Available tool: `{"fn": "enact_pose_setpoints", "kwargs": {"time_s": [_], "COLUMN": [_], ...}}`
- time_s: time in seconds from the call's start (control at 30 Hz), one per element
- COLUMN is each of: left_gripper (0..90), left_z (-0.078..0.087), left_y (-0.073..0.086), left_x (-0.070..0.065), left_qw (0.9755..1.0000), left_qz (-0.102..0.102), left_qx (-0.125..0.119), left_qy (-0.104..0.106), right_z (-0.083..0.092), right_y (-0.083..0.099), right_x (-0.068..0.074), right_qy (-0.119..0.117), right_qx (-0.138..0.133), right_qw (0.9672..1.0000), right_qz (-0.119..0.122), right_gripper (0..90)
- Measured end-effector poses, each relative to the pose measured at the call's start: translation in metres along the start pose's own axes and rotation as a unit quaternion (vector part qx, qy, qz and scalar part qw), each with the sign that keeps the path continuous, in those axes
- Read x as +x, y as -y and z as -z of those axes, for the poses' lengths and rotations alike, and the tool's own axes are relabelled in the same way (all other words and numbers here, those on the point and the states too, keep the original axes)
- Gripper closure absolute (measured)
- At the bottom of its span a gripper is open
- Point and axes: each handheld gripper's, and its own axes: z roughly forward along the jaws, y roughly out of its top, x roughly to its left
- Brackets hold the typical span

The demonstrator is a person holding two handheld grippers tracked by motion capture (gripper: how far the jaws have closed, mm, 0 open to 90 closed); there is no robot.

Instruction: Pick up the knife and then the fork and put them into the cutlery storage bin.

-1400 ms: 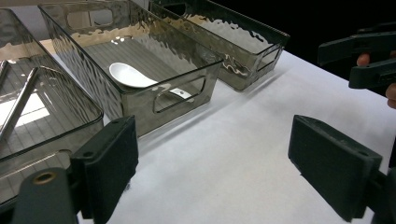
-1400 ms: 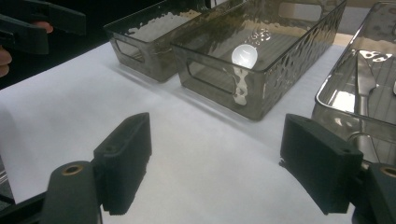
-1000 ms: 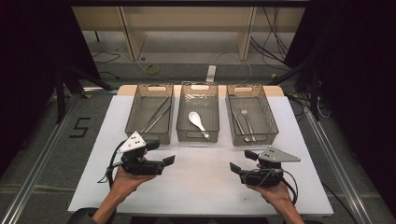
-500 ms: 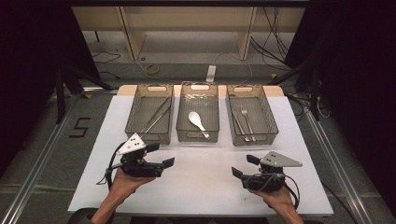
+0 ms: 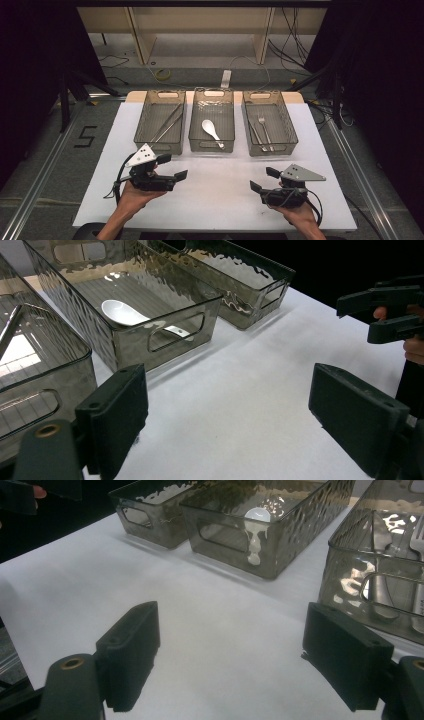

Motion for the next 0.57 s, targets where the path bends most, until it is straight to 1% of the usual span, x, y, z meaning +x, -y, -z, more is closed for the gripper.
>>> {"fn": "enact_pose_setpoints", "kwargs": {"time_s": [0.2,0.57], "left_gripper": [15.5,15.5], "left_z": [-0.0001,-0.0004], "left_y": [-0.0001,-0.0002], "left_x": [-0.0001,-0.0004], "left_qw": [1.0000,1.0000], "left_qz": [0.000,-0.001], "left_qx": [0.000,0.001], "left_qy": [0.000,0.001], "right_z": [0.0000,0.0003], "right_y": [-0.0004,-0.0009], "right_x": [0.0006,0.0006], "right_qy": [-0.003,0.001], "right_qx": [-0.001,-0.003], "right_qw": [1.0000,1.0000], "right_qz": [-0.001,0.001], "right_gripper": [23.5,22.6]}}
